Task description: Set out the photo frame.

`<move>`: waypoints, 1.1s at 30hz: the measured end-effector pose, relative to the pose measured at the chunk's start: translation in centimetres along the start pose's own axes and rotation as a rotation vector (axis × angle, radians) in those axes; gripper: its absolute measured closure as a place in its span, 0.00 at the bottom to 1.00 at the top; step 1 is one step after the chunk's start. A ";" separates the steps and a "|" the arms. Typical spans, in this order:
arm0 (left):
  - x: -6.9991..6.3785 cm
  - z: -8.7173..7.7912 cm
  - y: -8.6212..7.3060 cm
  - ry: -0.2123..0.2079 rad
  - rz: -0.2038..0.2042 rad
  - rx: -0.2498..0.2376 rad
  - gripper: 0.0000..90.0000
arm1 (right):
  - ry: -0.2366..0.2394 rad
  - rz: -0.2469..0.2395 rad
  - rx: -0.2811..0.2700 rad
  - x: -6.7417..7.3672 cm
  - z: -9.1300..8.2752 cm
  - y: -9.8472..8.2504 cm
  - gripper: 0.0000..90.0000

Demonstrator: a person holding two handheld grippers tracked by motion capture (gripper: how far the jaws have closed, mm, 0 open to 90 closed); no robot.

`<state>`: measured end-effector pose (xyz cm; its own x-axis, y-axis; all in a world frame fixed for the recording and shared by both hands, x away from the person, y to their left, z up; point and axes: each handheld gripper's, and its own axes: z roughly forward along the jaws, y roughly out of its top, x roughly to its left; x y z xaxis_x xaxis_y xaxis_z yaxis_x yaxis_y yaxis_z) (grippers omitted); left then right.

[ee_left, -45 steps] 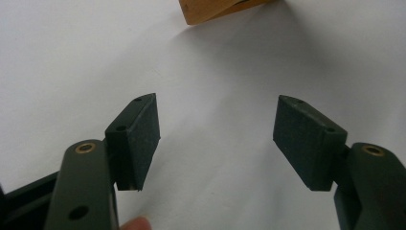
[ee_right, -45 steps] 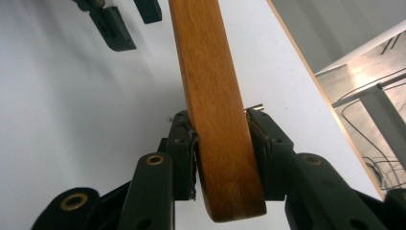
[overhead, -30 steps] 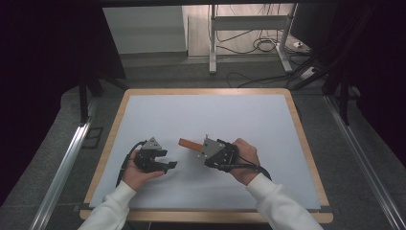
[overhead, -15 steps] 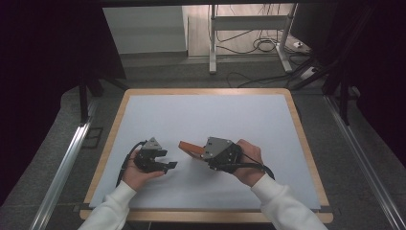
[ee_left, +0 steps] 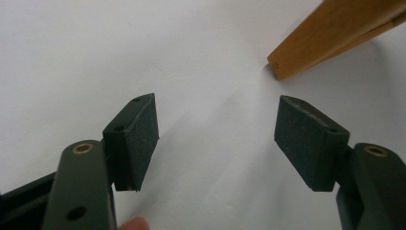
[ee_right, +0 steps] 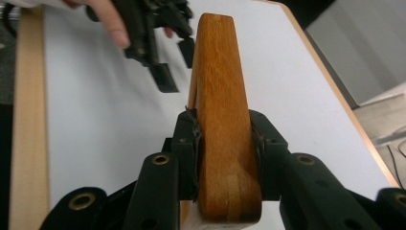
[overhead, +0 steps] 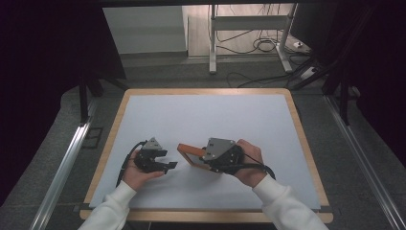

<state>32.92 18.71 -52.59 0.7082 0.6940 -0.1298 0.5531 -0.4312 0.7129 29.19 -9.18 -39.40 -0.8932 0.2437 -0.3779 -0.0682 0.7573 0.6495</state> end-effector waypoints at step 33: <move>0.0 0.1 0.0 -0.003 0.011 0.005 0.34 | -0.088 0.241 0.078 -7.7 3.0 -3.7 0.52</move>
<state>32.93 18.68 -52.64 0.7155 0.6876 -0.1239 0.5473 -0.4414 0.7111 37.63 -12.11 -40.87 -0.8370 0.4719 -0.2771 0.1790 0.7146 0.6762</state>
